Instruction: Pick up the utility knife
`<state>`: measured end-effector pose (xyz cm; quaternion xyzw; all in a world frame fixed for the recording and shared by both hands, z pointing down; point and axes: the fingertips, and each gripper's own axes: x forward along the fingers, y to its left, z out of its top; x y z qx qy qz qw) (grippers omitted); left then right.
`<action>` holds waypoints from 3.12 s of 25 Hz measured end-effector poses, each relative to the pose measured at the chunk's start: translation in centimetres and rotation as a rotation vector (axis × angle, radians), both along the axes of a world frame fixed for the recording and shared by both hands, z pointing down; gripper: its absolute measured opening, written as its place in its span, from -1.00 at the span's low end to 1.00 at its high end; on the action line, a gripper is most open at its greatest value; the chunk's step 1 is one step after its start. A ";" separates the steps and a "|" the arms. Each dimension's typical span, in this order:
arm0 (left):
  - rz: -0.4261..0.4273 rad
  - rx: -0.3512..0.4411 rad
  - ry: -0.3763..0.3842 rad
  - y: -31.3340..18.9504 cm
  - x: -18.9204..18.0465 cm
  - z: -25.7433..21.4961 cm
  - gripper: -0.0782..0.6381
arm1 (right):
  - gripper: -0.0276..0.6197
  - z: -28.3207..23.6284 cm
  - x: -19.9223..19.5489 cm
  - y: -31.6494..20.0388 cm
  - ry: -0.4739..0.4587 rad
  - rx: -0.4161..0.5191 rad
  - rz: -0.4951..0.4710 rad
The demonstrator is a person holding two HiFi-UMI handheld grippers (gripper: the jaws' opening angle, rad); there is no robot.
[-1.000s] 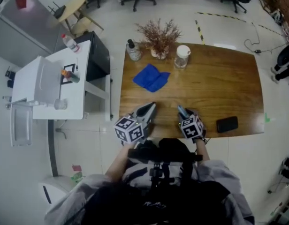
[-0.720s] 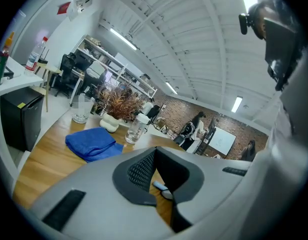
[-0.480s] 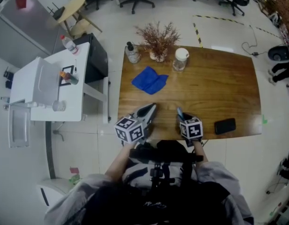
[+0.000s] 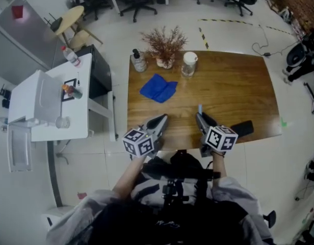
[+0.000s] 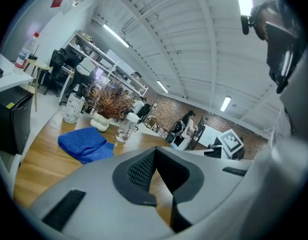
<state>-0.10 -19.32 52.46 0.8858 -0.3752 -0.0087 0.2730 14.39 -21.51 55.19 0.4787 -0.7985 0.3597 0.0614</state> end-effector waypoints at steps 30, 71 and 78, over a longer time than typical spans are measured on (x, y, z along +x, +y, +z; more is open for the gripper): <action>-0.056 0.289 0.211 5.3 -7.5 -13.9 -0.78 | -0.53 -18.1 -2.3 10.1 -0.217 0.450 0.162; -0.056 0.174 0.215 3.0 -6.0 -10.9 -0.78 | -0.53 -16.3 -1.2 7.6 -0.152 0.403 0.151; -0.051 0.178 0.219 2.5 -5.7 -10.6 -0.78 | -0.53 -11.9 -0.9 6.1 -0.043 0.305 0.167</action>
